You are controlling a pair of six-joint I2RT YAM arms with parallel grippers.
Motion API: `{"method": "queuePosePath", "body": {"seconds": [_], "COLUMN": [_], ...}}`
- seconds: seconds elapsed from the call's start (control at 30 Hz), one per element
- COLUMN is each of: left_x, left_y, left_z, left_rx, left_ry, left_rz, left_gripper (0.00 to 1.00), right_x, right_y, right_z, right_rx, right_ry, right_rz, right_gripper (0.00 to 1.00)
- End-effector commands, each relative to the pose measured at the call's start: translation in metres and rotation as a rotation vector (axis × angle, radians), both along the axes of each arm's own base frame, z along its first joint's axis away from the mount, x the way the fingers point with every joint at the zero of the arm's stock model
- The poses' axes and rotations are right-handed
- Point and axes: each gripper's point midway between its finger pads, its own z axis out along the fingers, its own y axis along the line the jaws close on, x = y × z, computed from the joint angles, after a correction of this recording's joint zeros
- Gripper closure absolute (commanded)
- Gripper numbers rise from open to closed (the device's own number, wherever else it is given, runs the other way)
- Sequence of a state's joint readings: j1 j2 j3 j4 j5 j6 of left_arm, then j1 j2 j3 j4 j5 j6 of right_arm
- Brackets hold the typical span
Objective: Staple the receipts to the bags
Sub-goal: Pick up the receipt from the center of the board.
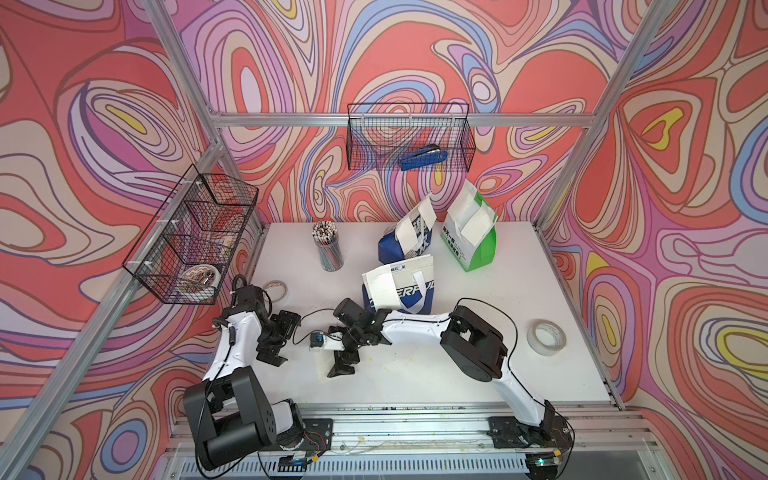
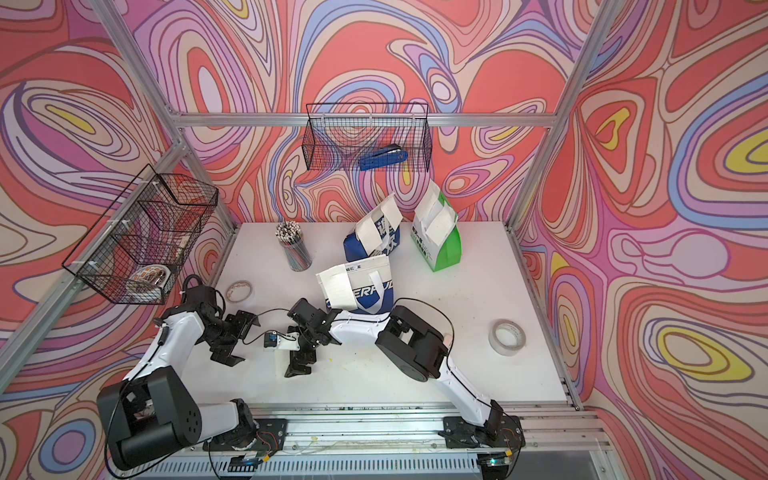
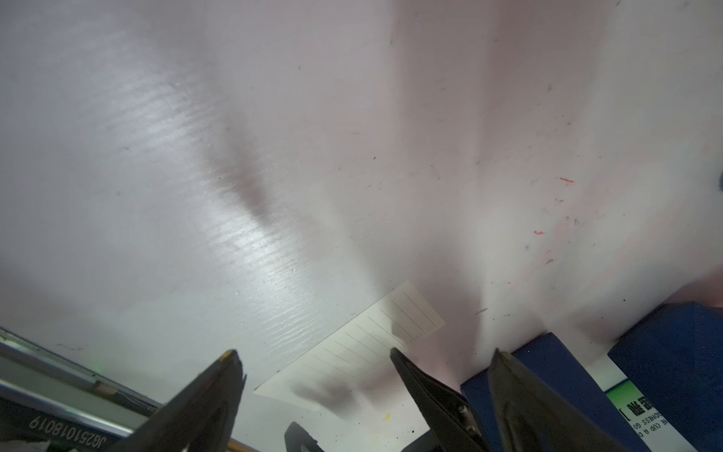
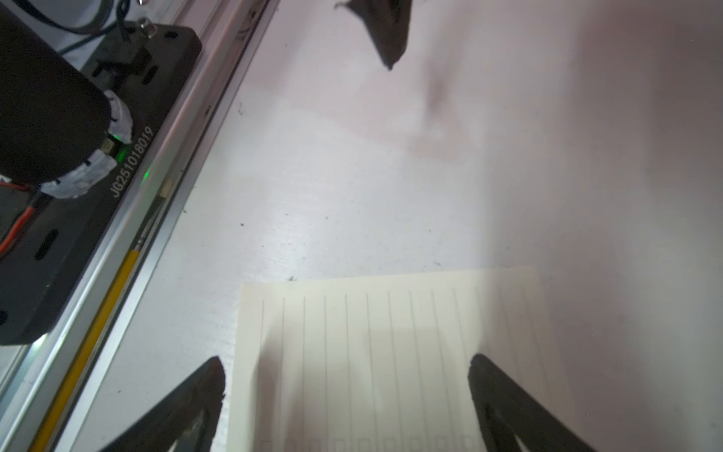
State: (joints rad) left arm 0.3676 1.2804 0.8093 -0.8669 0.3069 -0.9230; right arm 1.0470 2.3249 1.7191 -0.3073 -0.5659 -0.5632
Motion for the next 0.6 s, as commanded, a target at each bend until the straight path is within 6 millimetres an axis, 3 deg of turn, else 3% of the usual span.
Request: {"method": "queuePosePath", "body": {"seconds": [0.0, 0.23, 0.37, 0.57], "left_x": [-0.005, -0.005, -0.005, -0.004], "left_y": [0.002, 0.001, 0.000, 0.001], "left_z": [0.001, 0.002, 0.004, 0.005], "left_rx": [0.008, 0.004, 0.005, 0.006], "left_ry": [0.009, 0.001, -0.003, -0.007], "left_rz": [0.005, 0.011, 0.008, 0.009], "left_gripper": [0.00, 0.00, 0.00, 0.00], "right_x": [0.006, 0.004, 0.002, 0.008], "right_y": [-0.012, -0.023, -0.032, -0.055], "right_z": [-0.015, -0.062, -0.074, -0.097], "right_rx": [-0.068, -0.190, -0.252, -0.377], "right_ry": [0.031, 0.046, 0.048, -0.050], "right_rz": [0.043, 0.097, 0.110, 0.084], "right_gripper": [0.02, 0.02, 0.02, 0.15]}}
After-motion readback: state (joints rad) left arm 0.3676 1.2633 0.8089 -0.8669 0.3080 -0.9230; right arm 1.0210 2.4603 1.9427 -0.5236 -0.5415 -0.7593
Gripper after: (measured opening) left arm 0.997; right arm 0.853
